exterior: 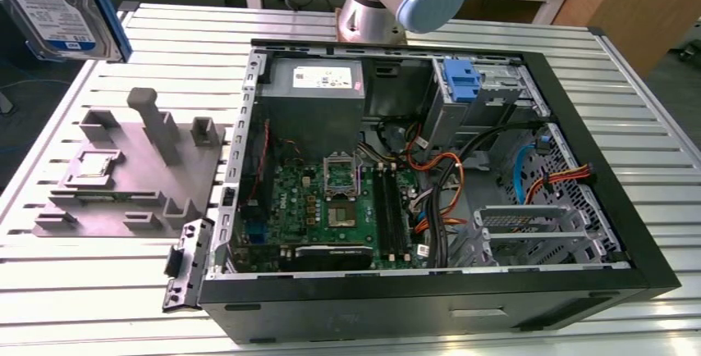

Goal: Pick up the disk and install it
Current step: 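Pick up the disk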

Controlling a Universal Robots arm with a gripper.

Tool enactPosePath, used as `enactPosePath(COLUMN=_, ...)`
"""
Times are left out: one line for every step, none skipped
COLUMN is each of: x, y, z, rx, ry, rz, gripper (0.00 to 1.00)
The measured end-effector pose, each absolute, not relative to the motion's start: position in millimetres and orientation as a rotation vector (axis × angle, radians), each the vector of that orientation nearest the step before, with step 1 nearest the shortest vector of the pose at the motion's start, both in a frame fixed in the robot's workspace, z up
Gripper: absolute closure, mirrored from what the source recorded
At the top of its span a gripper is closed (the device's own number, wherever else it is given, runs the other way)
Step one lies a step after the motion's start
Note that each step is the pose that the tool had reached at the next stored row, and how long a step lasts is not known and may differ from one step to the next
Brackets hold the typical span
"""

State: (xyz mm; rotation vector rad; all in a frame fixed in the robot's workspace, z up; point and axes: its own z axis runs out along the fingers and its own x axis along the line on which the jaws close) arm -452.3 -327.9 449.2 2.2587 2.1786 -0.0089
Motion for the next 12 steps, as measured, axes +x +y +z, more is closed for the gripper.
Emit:
enactPosePath(x=-452.3, y=-327.9, z=449.8, rx=2.259, ry=2.179, rz=-0.009, gripper=0.63)
enactPosePath(x=-452.3, y=-327.9, z=450.4, rx=2.259, ry=2.179, rz=-0.009, gripper=0.63)
enactPosePath(x=-452.3, y=-327.9, z=451.3, rx=2.259, ry=2.179, rz=-0.009, gripper=0.63)
enactPosePath(x=-452.3, y=-327.9, z=452.5, rx=2.259, ry=2.179, rz=-0.009, gripper=0.63)
enactPosePath(x=-452.3, y=-327.9, z=453.8, rx=2.259, ry=2.179, rz=-0.009, gripper=0.63)
enactPosePath(x=-452.3, y=-327.9, z=455.3, rx=2.259, ry=2.179, rz=-0.009, gripper=0.63)
enactPosePath(x=-452.3, y=-327.9, z=456.7, rx=2.259, ry=2.179, rz=-0.009, gripper=0.63)
enactPosePath(x=-452.3, y=-327.9, z=458.1, rx=2.259, ry=2.179, rz=-0.009, gripper=0.63)
enactPosePath(x=-452.3, y=-327.9, z=459.7, rx=2.259, ry=2.179, rz=-0.009, gripper=0.63)
enactPosePath(x=-452.3, y=-327.9, z=461.3, rx=2.259, ry=2.179, rz=-0.009, gripper=0.63)
enactPosePath(x=-452.4, y=-328.0, z=462.7, rx=2.259, ry=2.179, rz=-0.008, gripper=0.63)
enactPosePath(x=-452.5, y=-328.1, z=464.2, rx=2.26, ry=2.18, rz=-0.007, gripper=0.63)
